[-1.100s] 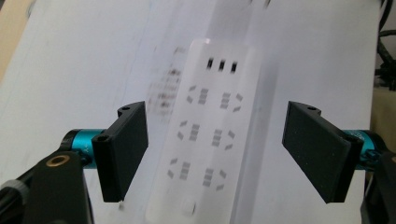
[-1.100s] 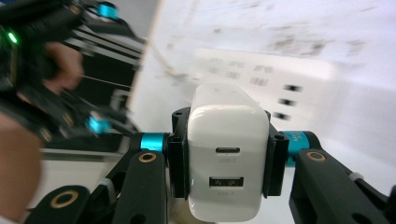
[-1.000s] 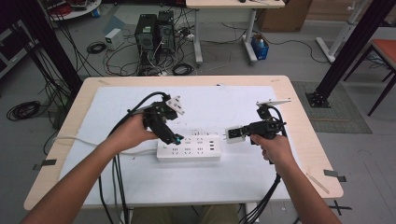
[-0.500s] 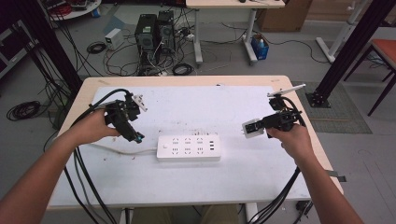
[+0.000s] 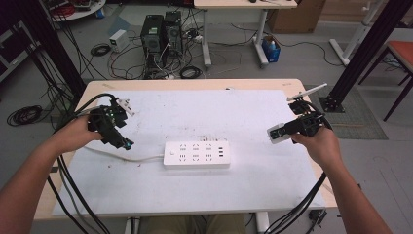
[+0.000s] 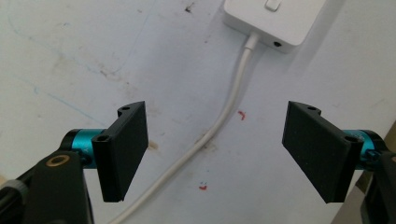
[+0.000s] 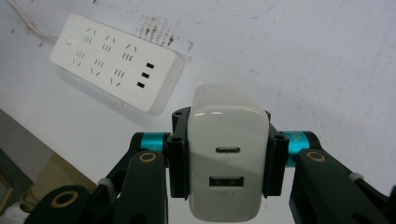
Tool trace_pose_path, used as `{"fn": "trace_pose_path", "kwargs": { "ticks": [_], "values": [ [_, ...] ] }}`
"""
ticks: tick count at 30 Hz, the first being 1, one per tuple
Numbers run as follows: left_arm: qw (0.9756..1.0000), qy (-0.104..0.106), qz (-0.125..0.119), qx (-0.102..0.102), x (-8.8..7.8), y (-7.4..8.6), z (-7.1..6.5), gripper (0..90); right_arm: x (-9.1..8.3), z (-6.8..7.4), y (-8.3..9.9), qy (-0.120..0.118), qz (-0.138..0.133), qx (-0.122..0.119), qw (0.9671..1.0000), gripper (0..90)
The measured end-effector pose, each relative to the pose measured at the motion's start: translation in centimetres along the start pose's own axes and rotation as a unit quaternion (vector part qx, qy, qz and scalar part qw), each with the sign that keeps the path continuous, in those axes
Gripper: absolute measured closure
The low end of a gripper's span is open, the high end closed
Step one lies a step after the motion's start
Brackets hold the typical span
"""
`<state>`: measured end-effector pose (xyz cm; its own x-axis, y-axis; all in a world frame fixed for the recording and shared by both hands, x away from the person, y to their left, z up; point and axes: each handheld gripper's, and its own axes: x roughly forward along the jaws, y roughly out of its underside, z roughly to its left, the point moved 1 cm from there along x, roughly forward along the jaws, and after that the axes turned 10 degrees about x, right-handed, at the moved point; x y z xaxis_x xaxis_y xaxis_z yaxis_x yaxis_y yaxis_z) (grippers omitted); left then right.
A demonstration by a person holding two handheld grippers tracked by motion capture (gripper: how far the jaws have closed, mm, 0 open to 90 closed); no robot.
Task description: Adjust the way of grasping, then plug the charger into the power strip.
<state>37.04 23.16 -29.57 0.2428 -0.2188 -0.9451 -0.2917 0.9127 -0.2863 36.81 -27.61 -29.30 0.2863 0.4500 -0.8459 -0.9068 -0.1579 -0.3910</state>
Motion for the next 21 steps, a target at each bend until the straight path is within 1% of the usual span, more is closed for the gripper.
{"fn": "trace_pose_path", "kwargs": {
  "ticks": [1,3,7,9,12,16,18,20,21],
  "values": [
    [1.0,0.0,0.0,0.0,0.0,0.0,0.0,22.7,0.0,0.0,0.0,0.0,0.0,0.0,1.0,62.0],
    [0.9999,0.0,0.009,-0.005,0.0,0.5,0.1,22.7,-0.1,0.1,-0.1,0.005,0.0,-0.007,1.0,62.0],
    [0.9999,0.0,0.011,-0.009,-0.1,0.8,0.1,22.7,0.0,0.4,-0.2,0.006,0.001,-0.011,0.9999,62.0],
    [1.0,-0.003,0.008,0.001,-0.3,0.9,0.0,22.7,-0.1,0.4,-0.2,0.007,0.002,-0.011,0.9999,62.0],
    [1.0,-0.004,-0.005,-0.002,-0.5,1.0,0.1,22.7,-0.2,0.4,-0.3,0.007,0.0,-0.012,0.9999,62.0],
    [1.0,-0.004,-0.007,0.006,-0.5,0.9,0.0,22.7,-0.3,0.6,-0.4,0.002,-0.005,-0.017,0.9998,61.9],
    [0.9999,-0.006,-0.005,0.014,-0.5,0.8,-0.1,22.7,-0.3,0.9,-0.4,0.0,-0.005,-0.026,0.9996,61.9],
    [0.9999,-0.006,-0.007,0.013,-0.5,0.8,-0.2,22.7,-0.3,1.4,-0.6,-0.003,-0.006,-0.043,0.999,61.9],
    [0.9998,-0.006,-0.008,0.015,-0.4,0.7,-0.2,22.7,-0.3,1.4,-0.6,-0.003,-0.006,-0.043,0.999,61.9]
  ]
}}
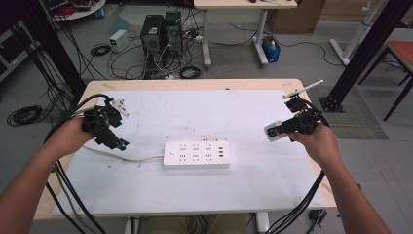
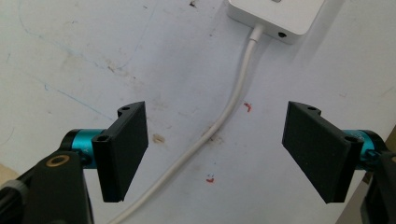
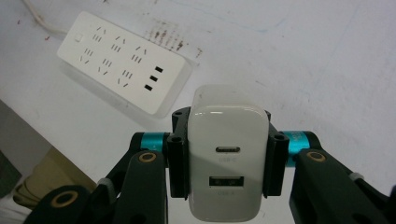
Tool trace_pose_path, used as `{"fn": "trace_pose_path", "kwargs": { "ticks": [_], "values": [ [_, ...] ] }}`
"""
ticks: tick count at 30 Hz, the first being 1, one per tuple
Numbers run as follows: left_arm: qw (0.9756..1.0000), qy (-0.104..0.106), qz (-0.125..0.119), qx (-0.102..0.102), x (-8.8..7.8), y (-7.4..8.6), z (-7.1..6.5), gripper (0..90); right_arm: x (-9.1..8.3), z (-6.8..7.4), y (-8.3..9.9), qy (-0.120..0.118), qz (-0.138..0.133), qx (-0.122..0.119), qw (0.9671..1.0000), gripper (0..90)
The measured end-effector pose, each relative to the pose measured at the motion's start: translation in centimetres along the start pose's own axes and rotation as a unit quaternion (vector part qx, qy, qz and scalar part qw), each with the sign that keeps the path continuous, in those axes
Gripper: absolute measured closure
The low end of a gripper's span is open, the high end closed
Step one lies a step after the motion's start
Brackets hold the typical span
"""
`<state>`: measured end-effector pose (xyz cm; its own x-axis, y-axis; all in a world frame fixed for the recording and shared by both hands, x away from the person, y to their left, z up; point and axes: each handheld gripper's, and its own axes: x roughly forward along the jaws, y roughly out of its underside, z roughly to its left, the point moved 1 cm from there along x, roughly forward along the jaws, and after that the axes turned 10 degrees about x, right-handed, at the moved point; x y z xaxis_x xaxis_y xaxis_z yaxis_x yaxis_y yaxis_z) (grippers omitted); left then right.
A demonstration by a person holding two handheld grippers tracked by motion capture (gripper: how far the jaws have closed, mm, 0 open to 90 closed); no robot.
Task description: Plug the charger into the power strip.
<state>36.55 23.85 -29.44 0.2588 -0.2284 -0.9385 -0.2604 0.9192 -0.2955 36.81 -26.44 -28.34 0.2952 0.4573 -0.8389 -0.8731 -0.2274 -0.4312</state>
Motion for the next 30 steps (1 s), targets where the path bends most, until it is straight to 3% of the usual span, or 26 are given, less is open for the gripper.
{"fn": "trace_pose_path", "kwargs": {
  "ticks": [1,3,4,7,10,11,16,19,20,21,23,24,25,30],
  "values": [
    [1.0,0.0,0.0,0.006,0.1,-0.1,-0.2,22.7,0.1,0.6,-0.3,-0.002,-0.001,-0.02,0.9998,61.9],
    [1.0,0.001,0.001,0.01,0.1,-0.1,-0.2,22.7,0.2,0.8,-0.4,-0.002,-0.001,-0.029,0.9996,61.9],
    [0.9999,0.0,0.006,0.016,0.3,-0.2,-0.4,22.7,0.5,1.6,-0.6,-0.001,0.002,-0.058,0.9983,61.9],
    [0.9996,0.004,0.012,0.023,0.6,-0.4,-0.5,22.7,0.9,2.7,-1.1,0.004,0.006,-0.1,0.995,61.9],
    [0.9995,0.008,0.013,0.029,0.7,-0.6,-0.6,22.7,1.4,3.8,-1.7,0.011,0.011,-0.132,0.9911,61.9],
    [0.9994,0.009,0.013,0.031,0.8,-0.7,-0.6,22.7,1.4,3.8,-1.7,0.011,0.011,-0.132,0.9911,61.9],
    [0.9986,0.017,0.021,0.045,1.2,-1.4,-1.0,22.7,2.5,6.1,-3.1,0.009,0.031,-0.19,0.9812,62.0],
    [0.9977,0.022,0.026,0.059,1.4,-1.7,-1.3,22.7,3.3,7.6,-3.8,0.01,0.042,-0.237,0.9706,62.0],
    [0.9977,0.022,0.026,0.059,1.4,-1.7,-1.3,22.7,3.3,7.6,-3.8,0.01,0.042,-0.237,0.9706,62.0],
    [0.9974,0.024,0.023,0.064,1.4,-1.8,-1.5,22.7,4.1,8.7,-4.3,0.008,0.052,-0.273,0.9606,62.0],
    [0.9969,0.027,0.025,0.069,1.4,-1.9,-1.6,22.7,4.7,9.5,-4.6,0.012,0.061,-0.294,0.9539,62.0],
    [0.9969,0.027,0.025,0.069,1.4,-1.9,-1.6,22.7,4.7,9.5,-4.6,0.012,0.061,-0.294,0.9539,62.0],
    [0.9961,0.032,0.031,0.076,1.5,-2.0,-1.8,22.7,6.1,10.6,-4.8,0.019,0.076,-0.328,0.9414,61.9],
    [0.9953,0.034,0.04,0.082,1.8,-2.1,-2.2,22.7,9.2,11.9,-5.0,0.023,0.115,-0.366,0.9234,62.0]
  ]
}}
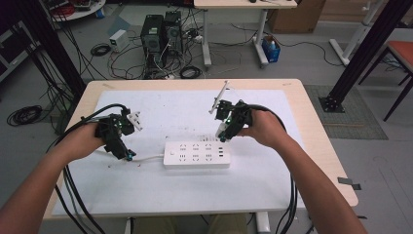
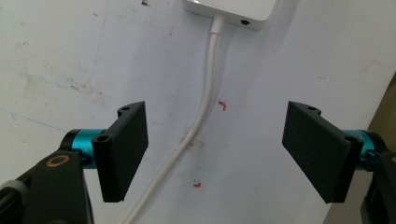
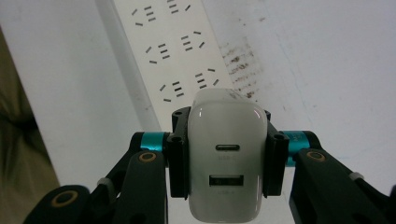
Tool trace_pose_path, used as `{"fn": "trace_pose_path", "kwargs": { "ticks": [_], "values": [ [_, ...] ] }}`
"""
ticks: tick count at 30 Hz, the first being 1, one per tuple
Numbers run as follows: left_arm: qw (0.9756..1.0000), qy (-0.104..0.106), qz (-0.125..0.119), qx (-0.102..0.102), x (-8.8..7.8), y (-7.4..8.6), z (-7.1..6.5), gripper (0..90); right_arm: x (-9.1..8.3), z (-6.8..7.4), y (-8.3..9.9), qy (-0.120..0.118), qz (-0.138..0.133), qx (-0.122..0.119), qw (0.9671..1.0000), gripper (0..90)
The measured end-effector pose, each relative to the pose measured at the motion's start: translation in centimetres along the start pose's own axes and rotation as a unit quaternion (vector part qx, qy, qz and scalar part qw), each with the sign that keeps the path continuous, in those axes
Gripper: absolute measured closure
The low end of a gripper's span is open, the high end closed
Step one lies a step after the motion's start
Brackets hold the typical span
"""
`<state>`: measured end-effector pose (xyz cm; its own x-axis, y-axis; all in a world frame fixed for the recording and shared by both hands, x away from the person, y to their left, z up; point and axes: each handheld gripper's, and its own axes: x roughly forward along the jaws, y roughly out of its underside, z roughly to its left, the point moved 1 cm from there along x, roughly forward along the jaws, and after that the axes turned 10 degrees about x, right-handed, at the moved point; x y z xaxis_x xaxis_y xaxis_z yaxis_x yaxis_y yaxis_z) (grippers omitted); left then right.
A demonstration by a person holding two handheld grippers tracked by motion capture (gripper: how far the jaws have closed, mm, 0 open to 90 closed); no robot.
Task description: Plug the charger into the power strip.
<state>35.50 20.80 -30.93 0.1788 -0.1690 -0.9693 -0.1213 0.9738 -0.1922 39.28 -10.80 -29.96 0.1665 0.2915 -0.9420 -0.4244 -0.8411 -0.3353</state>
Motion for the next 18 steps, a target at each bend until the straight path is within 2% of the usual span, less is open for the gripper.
{"fn": "trace_pose_path", "kwargs": {
  "ticks": [2,3,5,9,14,18],
  "values": [
    [1.0,0.001,-0.001,0.0,0.1,0.0,-0.1,22.7,0.6,0.1,-0.3,-0.001,0.008,-0.008,0.9999,62.0],
    [1.0,0.005,-0.002,0.001,0.2,0.1,-0.1,22.7,1.6,0.2,-0.7,-0.003,0.017,-0.024,0.9996,62.0],
    [1.0,0.008,-0.002,0.0,0.4,0.1,-0.2,22.7,2.3,0.4,-1.2,-0.004,0.018,-0.035,0.9992,62.0],
    [1.0,0.009,0.003,-0.002,0.6,0.0,-0.1,22.7,3.6,0.6,-2.0,-0.009,0.029,-0.051,0.9982,62.0],
    [1.0,0.004,-0.003,-0.008,0.5,0.2,0.1,22.6,5.8,1.0,-2.6,-0.009,0.062,-0.077,0.9951,62.0],
    [0.9999,0.005,0.007,-0.006,0.6,0.4,0.3,22.7,6.9,1.1,-3.0,-0.01,0.069,-0.094,0.9932,62.0]
  ]
}}
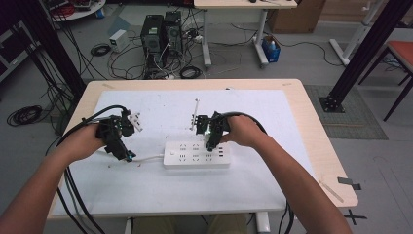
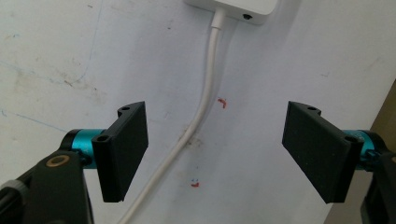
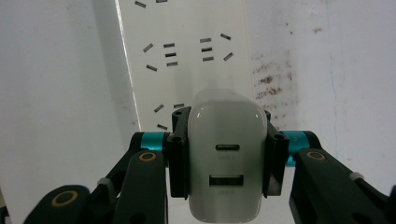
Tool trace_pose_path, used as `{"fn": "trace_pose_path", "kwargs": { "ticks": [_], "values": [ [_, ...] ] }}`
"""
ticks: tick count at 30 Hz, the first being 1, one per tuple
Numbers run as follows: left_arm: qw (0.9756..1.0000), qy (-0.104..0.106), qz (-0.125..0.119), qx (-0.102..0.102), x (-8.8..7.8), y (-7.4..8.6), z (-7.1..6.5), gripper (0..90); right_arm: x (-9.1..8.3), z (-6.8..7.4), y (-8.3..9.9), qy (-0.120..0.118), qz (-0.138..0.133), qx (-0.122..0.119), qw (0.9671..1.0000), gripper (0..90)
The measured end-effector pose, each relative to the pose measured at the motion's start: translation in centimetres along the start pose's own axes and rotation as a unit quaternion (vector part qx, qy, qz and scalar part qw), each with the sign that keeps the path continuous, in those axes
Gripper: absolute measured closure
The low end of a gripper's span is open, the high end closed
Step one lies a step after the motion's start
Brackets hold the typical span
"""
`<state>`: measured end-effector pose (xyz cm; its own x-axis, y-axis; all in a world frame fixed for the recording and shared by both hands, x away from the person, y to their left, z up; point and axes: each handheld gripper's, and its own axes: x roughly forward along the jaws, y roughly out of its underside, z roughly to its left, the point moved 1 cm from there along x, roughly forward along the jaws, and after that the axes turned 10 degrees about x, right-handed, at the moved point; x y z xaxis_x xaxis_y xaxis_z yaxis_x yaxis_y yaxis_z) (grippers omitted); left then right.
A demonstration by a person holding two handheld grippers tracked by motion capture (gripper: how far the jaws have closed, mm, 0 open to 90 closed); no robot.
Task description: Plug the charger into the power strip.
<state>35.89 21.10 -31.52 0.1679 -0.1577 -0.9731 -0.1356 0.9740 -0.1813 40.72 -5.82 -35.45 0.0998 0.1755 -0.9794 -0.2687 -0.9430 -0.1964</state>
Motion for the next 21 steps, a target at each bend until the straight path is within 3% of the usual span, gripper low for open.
{"fn": "trace_pose_path", "kwargs": {
  "ticks": [12,15,21],
  "values": [
    [1.0,0.004,-0.002,-0.004,0.4,0.1,0.1,22.7,1.2,-0.5,-0.8,-0.015,0.011,-0.028,0.9994,62.0],
    [1.0,0.004,-0.002,-0.005,0.4,0.3,0.2,22.7,1.6,-0.4,-1.0,-0.016,0.018,-0.047,0.9986,62.0],
    [0.9999,0.008,-0.005,-0.005,0.6,0.5,0.2,22.7,1.9,-0.9,-1.7,-0.033,0.036,-0.037,0.9981,62.2]
  ]
}}
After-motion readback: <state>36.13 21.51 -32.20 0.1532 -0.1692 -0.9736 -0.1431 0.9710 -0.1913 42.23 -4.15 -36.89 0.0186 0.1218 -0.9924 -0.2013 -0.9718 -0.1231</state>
